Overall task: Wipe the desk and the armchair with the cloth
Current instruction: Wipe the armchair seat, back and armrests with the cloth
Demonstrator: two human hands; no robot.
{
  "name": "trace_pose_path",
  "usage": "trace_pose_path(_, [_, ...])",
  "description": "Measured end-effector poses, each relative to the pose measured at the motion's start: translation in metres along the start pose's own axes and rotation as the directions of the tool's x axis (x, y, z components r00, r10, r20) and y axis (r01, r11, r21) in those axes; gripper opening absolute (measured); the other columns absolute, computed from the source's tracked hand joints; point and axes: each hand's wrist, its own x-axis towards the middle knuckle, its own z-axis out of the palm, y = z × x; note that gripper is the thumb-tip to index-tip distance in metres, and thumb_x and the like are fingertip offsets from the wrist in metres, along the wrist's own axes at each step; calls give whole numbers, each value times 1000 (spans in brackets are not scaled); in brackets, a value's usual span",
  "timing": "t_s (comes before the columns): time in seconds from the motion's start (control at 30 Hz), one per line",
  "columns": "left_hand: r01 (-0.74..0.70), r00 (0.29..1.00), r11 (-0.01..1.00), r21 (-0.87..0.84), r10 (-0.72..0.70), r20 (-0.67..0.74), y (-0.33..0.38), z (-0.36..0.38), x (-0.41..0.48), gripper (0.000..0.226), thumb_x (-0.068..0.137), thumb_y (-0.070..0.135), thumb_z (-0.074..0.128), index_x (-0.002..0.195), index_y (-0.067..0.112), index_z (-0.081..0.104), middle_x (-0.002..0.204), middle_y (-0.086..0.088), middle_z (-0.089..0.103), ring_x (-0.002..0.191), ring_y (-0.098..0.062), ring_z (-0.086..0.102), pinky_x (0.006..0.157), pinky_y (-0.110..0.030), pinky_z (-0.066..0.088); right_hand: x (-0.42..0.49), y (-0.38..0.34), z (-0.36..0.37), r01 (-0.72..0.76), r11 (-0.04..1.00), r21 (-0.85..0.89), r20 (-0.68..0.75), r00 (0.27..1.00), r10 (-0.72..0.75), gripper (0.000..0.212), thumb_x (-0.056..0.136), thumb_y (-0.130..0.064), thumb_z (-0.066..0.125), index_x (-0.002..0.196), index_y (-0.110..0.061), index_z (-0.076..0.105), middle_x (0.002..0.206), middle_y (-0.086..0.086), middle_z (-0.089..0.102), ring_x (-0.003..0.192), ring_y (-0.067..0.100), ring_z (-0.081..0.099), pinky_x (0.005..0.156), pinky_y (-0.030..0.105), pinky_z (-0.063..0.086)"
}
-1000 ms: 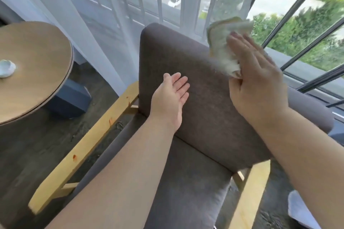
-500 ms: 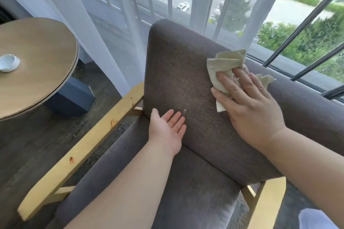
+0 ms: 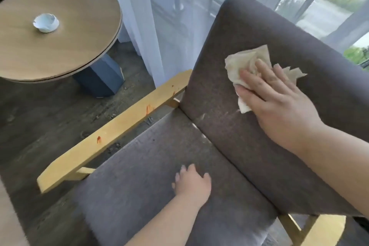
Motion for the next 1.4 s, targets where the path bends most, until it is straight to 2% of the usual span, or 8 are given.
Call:
trace_pose_path(0.2, [-81,986,846,527,-8,164,-62,-9,27,127,81,50,79,153,49,-25,156,9,-51,151,-48,-25,108,-80,24,-15,-12,61,17,990,-141,299,954,26,59,93,-16,24,137,2,59,163,22,33,152,45,21,127,54,7])
trace_pose_path(0.5, [-64,993,821,568,-4,117,-78,11,47,141,75,38,89,148,52,-32,149,9,-58,150,-49,-28,103,-79,29,-86,-42,55,91,996,9,369,925,-87,44,82,-4,40,105,-6,77,125,16,72,124,39,64,117,47,36])
trace_pose_path(0.63, [-64,996,808,585,13,91,-80,15,49,138,80,27,86,149,50,-32,148,6,-59,149,-52,-27,102,-79,28,-32,-45,25,-147,945,294,180,979,97,65,67,13,72,122,-20,60,104,3,74,84,29,72,70,30,54])
trace_pose_path(0.77, [-79,995,792,605,25,98,-83,19,54,141,78,28,88,149,48,-33,150,5,-58,149,-54,-26,101,-78,29,48,-39,39,32,975,218,8,999,-34,51,84,7,56,132,-9,60,128,13,66,125,40,58,108,54,46])
trace_pose_path(0.93, [-89,996,783,615,51,78,-87,25,61,136,83,21,84,150,49,-30,152,6,-55,149,-54,-25,99,-80,27,63,-59,111,96,994,-53,472,880,-60,42,94,-13,24,114,-4,60,165,23,25,154,49,2,125,59,-1])
trace_pose_path(1.13, [-128,992,768,628,89,93,-92,23,63,139,78,44,86,149,48,-33,153,5,-54,150,-53,-22,102,-78,34,2,-60,147,212,977,32,509,838,-198,51,90,-17,18,98,-4,67,151,23,50,151,43,28,124,55,22])
trace_pose_path(1.3, [-132,991,759,638,97,91,-88,18,58,138,77,50,85,149,46,-33,152,5,-55,151,-52,-20,103,-76,37,-36,-61,136,269,959,85,714,655,-247,52,98,-17,18,136,-13,53,160,7,39,157,29,13,128,43,-1])
trace_pose_path(1.4, [-130,992,753,645,98,86,-89,16,56,139,77,52,84,150,46,-33,152,4,-55,151,-52,-20,103,-76,38,-33,-66,115,234,954,186,746,598,-292,33,102,-16,37,131,-24,50,138,0,58,140,26,44,121,42,29])
